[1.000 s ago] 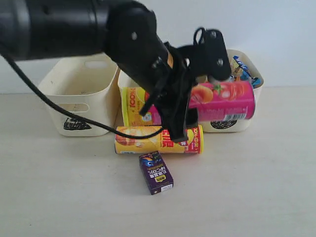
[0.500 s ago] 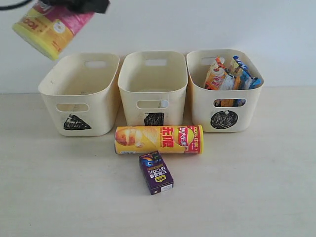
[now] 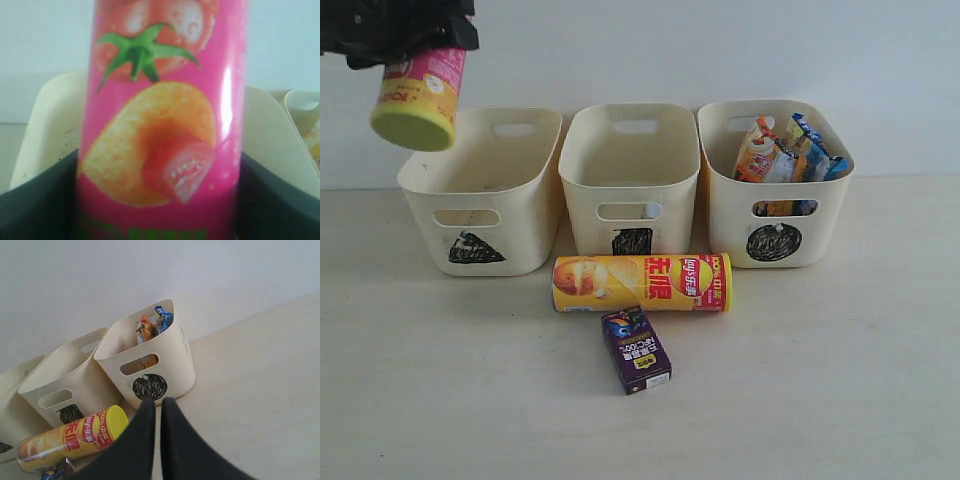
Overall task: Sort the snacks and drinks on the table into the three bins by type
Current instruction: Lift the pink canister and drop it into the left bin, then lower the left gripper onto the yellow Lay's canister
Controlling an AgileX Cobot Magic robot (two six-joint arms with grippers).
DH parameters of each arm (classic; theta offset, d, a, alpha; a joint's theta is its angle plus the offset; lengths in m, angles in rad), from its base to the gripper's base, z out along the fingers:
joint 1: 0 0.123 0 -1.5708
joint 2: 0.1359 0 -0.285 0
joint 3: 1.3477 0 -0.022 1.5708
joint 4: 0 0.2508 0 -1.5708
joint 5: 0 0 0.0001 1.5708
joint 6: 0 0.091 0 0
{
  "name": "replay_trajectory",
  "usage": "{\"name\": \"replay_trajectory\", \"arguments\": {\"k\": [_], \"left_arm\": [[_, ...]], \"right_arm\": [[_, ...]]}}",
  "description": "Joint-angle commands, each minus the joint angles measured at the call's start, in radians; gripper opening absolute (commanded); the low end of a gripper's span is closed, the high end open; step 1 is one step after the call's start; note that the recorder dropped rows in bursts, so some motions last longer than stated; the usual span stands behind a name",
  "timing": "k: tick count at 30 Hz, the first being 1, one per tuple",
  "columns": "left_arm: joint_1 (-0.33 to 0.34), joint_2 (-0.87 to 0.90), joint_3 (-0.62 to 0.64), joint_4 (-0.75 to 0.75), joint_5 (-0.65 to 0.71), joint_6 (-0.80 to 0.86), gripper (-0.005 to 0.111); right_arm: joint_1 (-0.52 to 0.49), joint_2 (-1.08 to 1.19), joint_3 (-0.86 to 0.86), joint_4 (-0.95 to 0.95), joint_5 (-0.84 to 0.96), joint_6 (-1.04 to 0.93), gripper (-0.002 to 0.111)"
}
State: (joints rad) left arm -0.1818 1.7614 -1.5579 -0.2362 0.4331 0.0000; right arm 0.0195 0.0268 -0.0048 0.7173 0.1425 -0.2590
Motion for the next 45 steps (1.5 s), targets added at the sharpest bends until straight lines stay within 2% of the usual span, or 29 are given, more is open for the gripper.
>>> {"name": "replay_trajectory", "arguments": {"k": [1, 14, 17, 22, 24, 26, 31, 34, 36, 38, 42, 45], "left_arm": [[0.004, 0.071, -0.009, -0.016, -0.090, 0.009, 0.004], [0.011, 0.311, -0.290, 0.019, 0.053, 0.048, 0.006], [0.011, 0.354, -0.328, 0.039, 0.080, 0.048, 0.019], [0.011, 0.397, -0.363, 0.047, 0.092, 0.046, 0.056], [0.011, 0.398, -0.364, 0.050, 0.083, 0.046, 0.066], [0.011, 0.398, -0.372, 0.076, 0.085, 0.042, 0.072], [0.011, 0.398, -0.400, 0.132, 0.124, 0.000, 0.078], [0.011, 0.392, -0.400, 0.147, 0.145, -0.009, 0.077], [0.011, 0.373, -0.400, 0.147, 0.148, -0.009, 0.071], [0.011, 0.345, -0.400, 0.133, 0.148, -0.009, 0.054], [0.011, 0.282, -0.400, 0.016, 0.168, 0.017, 0.008], [0.011, 0.242, -0.400, -0.073, 0.189, 0.115, 0.004]], "right_arm": [[0.001, -0.003, 0.005, -0.006, 0.003, -0.011, 0.000], [0.001, -0.003, 0.005, -0.006, 0.005, -0.013, 0.000], [0.001, -0.003, 0.005, -0.006, 0.005, -0.017, 0.000], [0.001, -0.003, 0.005, -0.006, 0.005, -0.017, 0.000], [0.001, -0.003, 0.005, -0.006, 0.005, -0.017, 0.000], [0.001, -0.003, 0.005, -0.006, 0.005, -0.017, 0.000], [0.001, -0.003, 0.005, -0.006, 0.005, -0.018, 0.000], [0.001, -0.003, 0.005, -0.006, 0.005, -0.018, 0.000], [0.001, -0.003, 0.005, -0.006, 0.005, -0.018, 0.000], [0.001, -0.003, 0.005, -0.006, 0.005, -0.018, 0.000], [0.001, -0.003, 0.005, -0.006, 0.005, -0.020, 0.000], [0.001, -0.003, 0.005, -0.006, 0.005, -0.020, 0.000]]}}
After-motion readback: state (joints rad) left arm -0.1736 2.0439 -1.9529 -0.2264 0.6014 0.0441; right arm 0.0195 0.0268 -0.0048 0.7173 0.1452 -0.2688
